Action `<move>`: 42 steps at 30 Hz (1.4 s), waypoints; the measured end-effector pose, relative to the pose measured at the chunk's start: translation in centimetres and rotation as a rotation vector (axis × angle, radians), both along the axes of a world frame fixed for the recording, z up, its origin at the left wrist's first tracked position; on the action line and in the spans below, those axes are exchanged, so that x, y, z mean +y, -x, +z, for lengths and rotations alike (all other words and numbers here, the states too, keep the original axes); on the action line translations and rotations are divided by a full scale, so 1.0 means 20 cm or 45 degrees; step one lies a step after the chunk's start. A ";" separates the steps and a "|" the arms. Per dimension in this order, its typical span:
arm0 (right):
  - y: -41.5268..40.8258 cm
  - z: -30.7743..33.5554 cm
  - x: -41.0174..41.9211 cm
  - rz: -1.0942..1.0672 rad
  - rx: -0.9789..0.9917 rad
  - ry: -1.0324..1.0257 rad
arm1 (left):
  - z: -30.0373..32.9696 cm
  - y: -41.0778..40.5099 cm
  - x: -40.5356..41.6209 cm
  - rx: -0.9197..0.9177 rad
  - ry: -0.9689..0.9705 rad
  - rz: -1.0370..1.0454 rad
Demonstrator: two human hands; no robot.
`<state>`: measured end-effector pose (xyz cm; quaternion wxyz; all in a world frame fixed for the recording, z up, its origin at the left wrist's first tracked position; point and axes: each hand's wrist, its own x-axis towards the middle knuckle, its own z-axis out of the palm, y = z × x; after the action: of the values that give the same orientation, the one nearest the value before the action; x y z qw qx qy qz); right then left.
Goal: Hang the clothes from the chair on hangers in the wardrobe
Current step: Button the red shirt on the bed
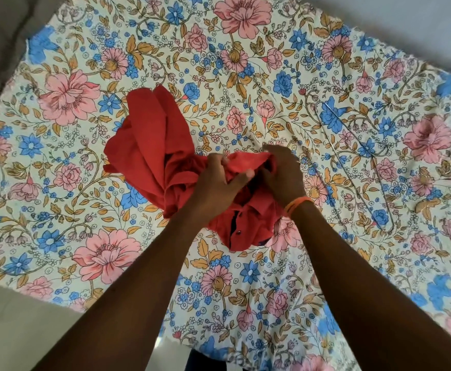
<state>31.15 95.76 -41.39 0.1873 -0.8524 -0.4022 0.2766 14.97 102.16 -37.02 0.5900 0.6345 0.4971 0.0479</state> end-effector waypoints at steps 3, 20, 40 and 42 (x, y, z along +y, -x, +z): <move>-0.03 0.02 0.03 0.051 0.075 0.000 | 0.01 0.05 0.01 -0.057 -0.266 -0.115; -0.22 0.17 0.04 -0.502 0.857 0.283 | 0.04 0.11 0.16 -0.285 1.208 0.630; 0.05 0.10 -0.06 -0.850 0.432 0.374 | -0.03 0.13 0.02 -0.620 1.268 0.929; 0.01 0.10 -0.07 -0.867 0.466 0.325 | -0.05 0.18 -0.01 -0.728 1.337 1.031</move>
<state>30.89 94.33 -39.34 0.2296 -0.8900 -0.0194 0.3935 11.43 101.97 -38.08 0.8600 -0.0042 0.4768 0.1818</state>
